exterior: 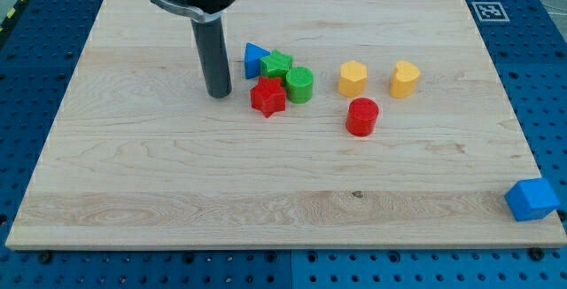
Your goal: Push the blue triangle above the green star
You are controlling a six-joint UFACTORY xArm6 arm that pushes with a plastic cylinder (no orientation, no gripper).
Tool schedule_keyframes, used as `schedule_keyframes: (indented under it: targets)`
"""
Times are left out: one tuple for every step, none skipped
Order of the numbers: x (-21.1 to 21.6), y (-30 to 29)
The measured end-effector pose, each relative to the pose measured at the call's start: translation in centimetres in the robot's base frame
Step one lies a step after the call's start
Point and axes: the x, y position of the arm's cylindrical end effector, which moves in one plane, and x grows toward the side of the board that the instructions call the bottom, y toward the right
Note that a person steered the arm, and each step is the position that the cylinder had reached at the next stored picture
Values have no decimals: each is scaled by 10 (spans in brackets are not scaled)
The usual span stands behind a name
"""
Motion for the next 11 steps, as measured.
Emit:
schedule_keyframes:
  targets:
    - [-17,-7]
    - [-51,-17]
    - [-70,-18]
    - [-71,-13]
    - [-67,6]
    - [-60,32]
    - [-60,54]
    - [-55,75]
    - [-47,92]
    - [-41,95]
    - [-32,95]
